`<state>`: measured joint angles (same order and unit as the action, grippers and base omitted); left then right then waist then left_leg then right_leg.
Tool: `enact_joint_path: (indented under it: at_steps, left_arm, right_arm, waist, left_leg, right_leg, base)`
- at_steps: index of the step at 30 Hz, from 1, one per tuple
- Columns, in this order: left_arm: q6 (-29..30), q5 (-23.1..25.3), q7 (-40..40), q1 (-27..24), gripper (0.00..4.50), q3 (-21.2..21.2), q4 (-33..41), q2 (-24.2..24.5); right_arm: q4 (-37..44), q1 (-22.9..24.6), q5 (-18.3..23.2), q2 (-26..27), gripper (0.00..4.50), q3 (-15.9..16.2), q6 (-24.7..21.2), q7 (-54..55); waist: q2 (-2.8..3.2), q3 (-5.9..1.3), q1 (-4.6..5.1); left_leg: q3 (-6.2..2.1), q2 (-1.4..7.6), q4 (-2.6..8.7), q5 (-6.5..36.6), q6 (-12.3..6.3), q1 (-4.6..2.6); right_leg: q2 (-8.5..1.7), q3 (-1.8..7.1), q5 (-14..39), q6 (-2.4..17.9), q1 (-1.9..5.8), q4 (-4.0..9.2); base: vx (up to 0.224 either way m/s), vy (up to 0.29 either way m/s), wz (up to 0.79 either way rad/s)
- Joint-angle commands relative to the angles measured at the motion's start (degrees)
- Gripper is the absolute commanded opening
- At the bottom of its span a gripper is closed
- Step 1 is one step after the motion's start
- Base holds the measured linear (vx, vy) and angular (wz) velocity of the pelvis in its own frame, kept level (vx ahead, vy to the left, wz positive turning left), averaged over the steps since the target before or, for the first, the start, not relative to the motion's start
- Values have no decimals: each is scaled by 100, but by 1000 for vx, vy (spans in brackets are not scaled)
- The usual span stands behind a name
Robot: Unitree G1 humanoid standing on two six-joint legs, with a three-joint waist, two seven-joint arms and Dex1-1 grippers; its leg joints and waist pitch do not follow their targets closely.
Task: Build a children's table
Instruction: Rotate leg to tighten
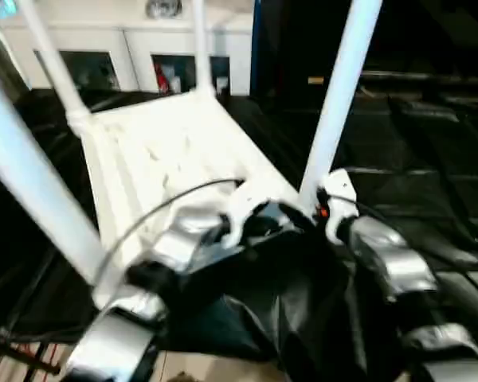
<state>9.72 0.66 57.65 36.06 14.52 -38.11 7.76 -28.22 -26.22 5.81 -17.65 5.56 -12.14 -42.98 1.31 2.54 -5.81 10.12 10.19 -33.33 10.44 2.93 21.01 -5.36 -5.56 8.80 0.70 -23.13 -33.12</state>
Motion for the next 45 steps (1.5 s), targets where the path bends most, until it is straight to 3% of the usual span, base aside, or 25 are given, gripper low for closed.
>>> enact_joint_path:
  at_steps: [1,6,9,14,18,26,29,30,31,33,35,38,39,40,42,44,45]
  left_arm:
    - [-140,-441,792,-33,0,267,498,-164]
    - [164,-561,1327,-302,0,366,918,189]
    - [325,-634,1523,-425,0,378,1152,322]
    - [487,-717,1695,-521,0,384,1412,448]
    - [547,-729,1759,-544,0,390,1469,486]
    - [546,-616,1501,-552,0,378,1473,465]
    - [481,-476,1035,-425,0,285,1219,292]
    - [478,-389,598,-272,0,176,948,102]
    - [441,-302,220,-119,0,104,692,-70]
    - [406,-186,-261,59,0,28,403,-267]
    - [449,-138,-804,272,0,-89,95,-524]
    - [442,-113,-1463,527,0,-222,-279,-858]
    - [409,-89,-1592,581,0,-229,-366,-931]
    - [263,2,-1790,685,0,-245,-575,-1041]
    - [150,67,-1733,707,0,-192,-627,-1059]
    - [89,83,-1676,707,0,-162,-639,-1060]
    - [34,83,-1574,686,0,-132,-616,-1050]
  right_arm:
    - [120,24,35,-43,374,246,-71,-384]
    - [697,366,148,-669,374,588,67,-1549]
    - [883,472,285,-773,374,579,4,-1857]
    - [917,475,435,-710,374,462,3,-1908]
    - [939,477,485,-679,338,454,-58,-1910]
    - [1105,639,526,-620,272,489,-142,-1926]
    - [857,561,307,-416,266,419,-129,-1307]
    - [382,383,48,-151,264,284,-100,-433]
    - [-15,233,-53,99,264,112,-101,289]
    - [-343,99,-65,347,263,-79,-194,962]
    - [-641,-49,-95,600,263,-250,-336,1709]
    - [-890,-200,-230,914,263,-306,-381,2455]
    - [-915,-234,-251,1012,263,-298,-384,2558]
    - [-1007,-323,-317,1198,263,-272,-317,2655]
    - [-981,-334,-319,1272,263,-207,-214,2498]
    - [-936,-322,-250,1302,263,-183,-150,2324]
    - [-841,-290,-147,1326,319,-188,-151,2142]
  waist:
    - [-115,-339,-40]
    - [-118,-330,-118]
    - [-128,-331,-165]
    - [-131,-327,-163]
    - [-126,-334,-146]
    - [-114,-333,-180]
    - [-127,-326,-176]
    - [-130,-329,-174]
    - [-128,-305,-113]
    - [-145,-316,-30]
    - [-126,-311,14]
    - [-101,-335,30]
    - [-111,-346,29]
    - [-79,-351,16]
    - [-107,-370,2]
    - [-109,-368,-8]
    - [-110,-364,-15]
  left_leg:
    - [-79,328,400,1235,-456,-36]
    - [-70,343,401,1252,-450,-44]
    - [-79,350,406,1249,-446,-40]
    - [-83,339,409,1301,-378,-40]
    - [-83,332,406,1228,-375,-36]
    - [-83,341,405,1233,-361,-48]
    - [-88,330,413,1297,-300,-44]
    - [-87,324,408,1271,-265,-44]
    - [-113,280,425,1471,-92,-48]
    - [-130,270,426,1593,19,-68]
    - [-121,267,417,1658,-14,-98]
    - [-116,261,416,1500,-51,-60]
    - [-111,261,413,1392,-84,-46]
    - [-110,262,407,1377,-100,-58]
    - [-88,256,386,1174,-220,-40]
    - [-84,252,382,1110,-298,-19]
    - [-79,253,382,1079,-361,-17]
  right_leg:
    - [-422,301,1793,1095,305,389]
    - [-413,303,1827,1096,290,382]
    - [-425,310,1883,1071,292,376]
    - [-428,306,2018,1048,284,393]
    - [-410,302,1790,1101,292,371]
    - [-412,305,1821,1096,288,377]
    - [-417,306,1937,1044,288,391]
    - [-415,305,1959,1032,278,388]
    - [-432,271,2456,916,273,439]
    - [-438,256,2739,756,277,485]
    - [-423,266,2744,741,241,522]
    - [-404,276,2359,798,262,474]
    - [-401,280,2135,845,278,458]
    - [-402,283,2041,885,269,446]
    - [-395,288,1604,1001,299,401]
    - [-405,289,1526,1028,319,391]
    - [-403,283,1557,1028,323,400]
  base:
    - [0,0,0]
    - [0,0,0]
    - [0,0,0]
    - [0,0,0]
    - [0,0,0]
    - [0,0,0]
    - [0,0,0]
    - [0,0,0]
    - [0,0,0]
    - [0,0,0]
    - [0,0,0]
    - [0,0,0]
    - [0,0,0]
    - [0,0,0]
    - [0,0,0]
    - [0,0,0]
    - [0,0,0]
